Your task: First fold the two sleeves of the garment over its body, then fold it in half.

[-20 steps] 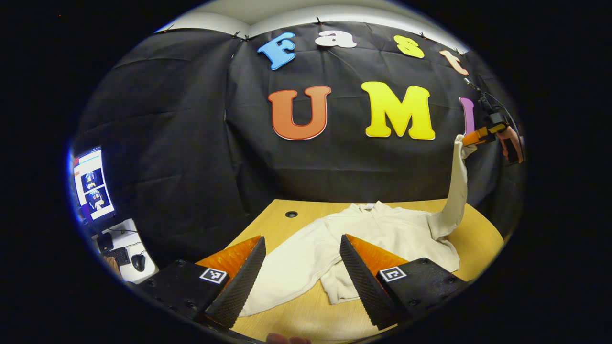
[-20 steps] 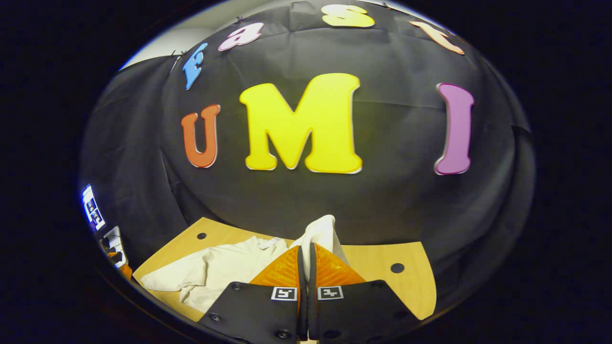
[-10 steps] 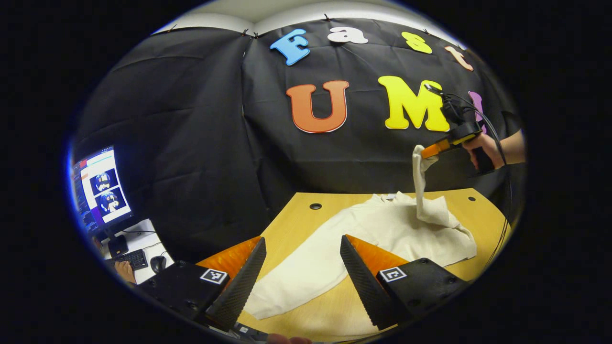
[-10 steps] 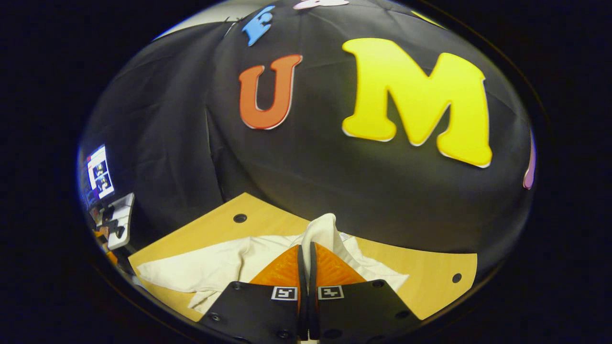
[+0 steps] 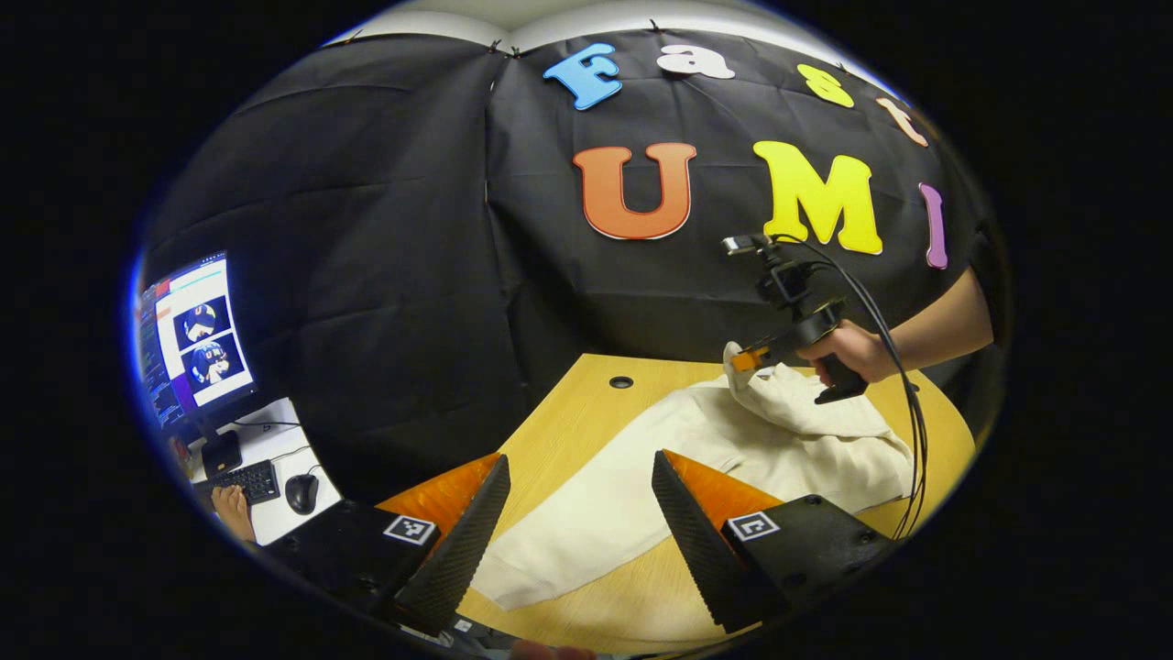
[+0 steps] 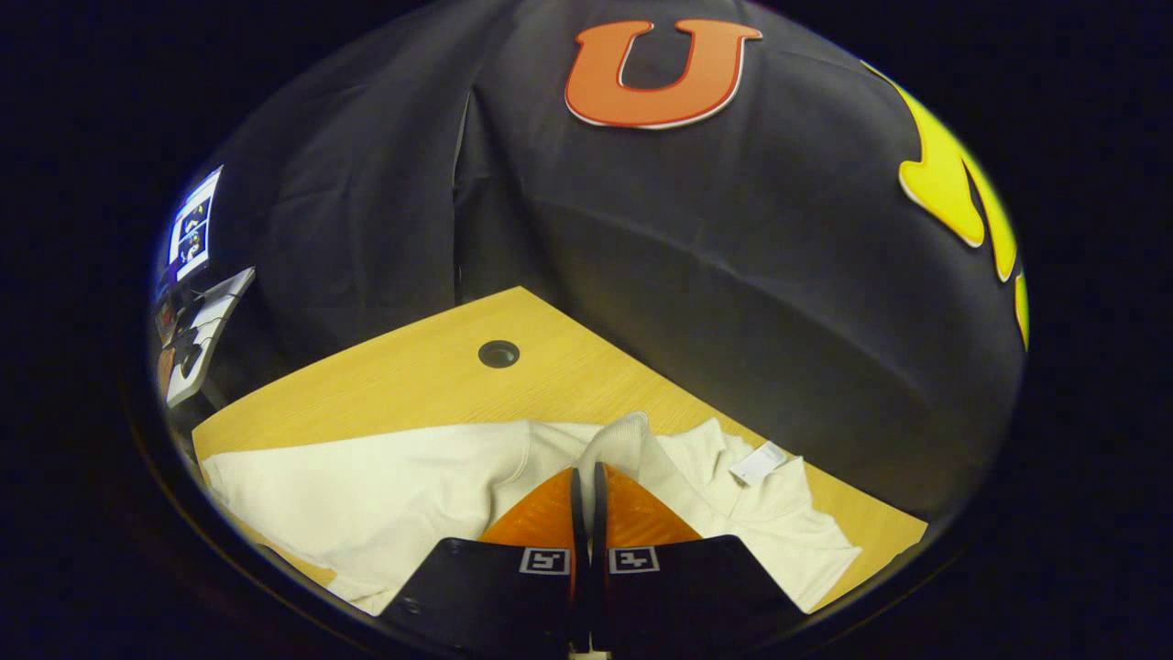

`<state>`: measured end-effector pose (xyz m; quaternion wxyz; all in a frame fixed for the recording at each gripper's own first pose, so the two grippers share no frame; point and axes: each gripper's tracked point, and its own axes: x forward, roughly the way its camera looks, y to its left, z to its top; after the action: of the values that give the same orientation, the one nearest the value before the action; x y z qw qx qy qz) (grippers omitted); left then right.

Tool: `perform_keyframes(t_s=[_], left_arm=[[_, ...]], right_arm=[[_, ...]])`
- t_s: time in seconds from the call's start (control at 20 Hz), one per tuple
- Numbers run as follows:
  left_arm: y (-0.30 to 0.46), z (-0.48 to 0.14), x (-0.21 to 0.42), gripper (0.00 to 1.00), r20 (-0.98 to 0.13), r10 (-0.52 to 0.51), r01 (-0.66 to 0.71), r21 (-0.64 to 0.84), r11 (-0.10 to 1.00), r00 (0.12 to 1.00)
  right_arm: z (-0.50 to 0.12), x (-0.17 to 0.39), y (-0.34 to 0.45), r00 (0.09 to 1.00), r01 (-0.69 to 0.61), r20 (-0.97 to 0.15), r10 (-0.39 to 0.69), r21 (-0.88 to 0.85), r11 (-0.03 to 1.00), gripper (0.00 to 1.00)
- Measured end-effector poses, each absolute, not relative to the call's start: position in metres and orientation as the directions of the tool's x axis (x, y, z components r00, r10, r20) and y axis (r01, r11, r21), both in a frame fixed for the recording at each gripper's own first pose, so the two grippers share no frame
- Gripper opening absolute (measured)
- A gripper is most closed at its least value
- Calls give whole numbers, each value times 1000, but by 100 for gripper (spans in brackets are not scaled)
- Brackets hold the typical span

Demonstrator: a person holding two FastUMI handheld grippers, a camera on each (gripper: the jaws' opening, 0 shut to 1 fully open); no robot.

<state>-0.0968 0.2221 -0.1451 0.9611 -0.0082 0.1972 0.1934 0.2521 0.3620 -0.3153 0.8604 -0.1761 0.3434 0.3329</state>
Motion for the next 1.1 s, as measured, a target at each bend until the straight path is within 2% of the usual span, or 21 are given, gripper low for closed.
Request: perform_keyframes(t_s=[0.25,0.35,0.4,0.55,0.65,0.7,0.75,0.85,1.1], left_arm=[[238,-153,-92,99,-396,369,-371,76,926,841],[239,-154,-90,99,-397,364,-368,69,927,842],[239,-157,-88,99,-402,357,-365,61,929,843],[238,-160,-84,99,-406,346,-356,53,933,846],[237,-161,-82,99,-396,341,-348,56,936,853],[236,-164,-83,99,-396,336,-343,57,938,854],[235,-167,-84,99,-400,332,-336,63,940,854],[238,-173,-92,99,-406,333,-328,86,941,851],[239,-187,-118,99,-417,317,-293,123,948,852]], right_arm=[[-356,239,373,510,-644,-749,423,-8,765,3],[-354,236,382,511,-628,-731,452,41,777,13],[-350,233,386,512,-627,-723,464,55,777,14],[-336,225,387,517,-643,-702,491,60,763,56],[-324,221,383,526,-631,-685,504,82,772,70],[-314,217,380,534,-621,-674,511,98,777,72],[-305,214,375,542,-615,-663,517,106,781,82],[-285,206,360,565,-612,-644,515,90,785,89],[-227,173,309,650,-607,-560,514,25,795,93]])
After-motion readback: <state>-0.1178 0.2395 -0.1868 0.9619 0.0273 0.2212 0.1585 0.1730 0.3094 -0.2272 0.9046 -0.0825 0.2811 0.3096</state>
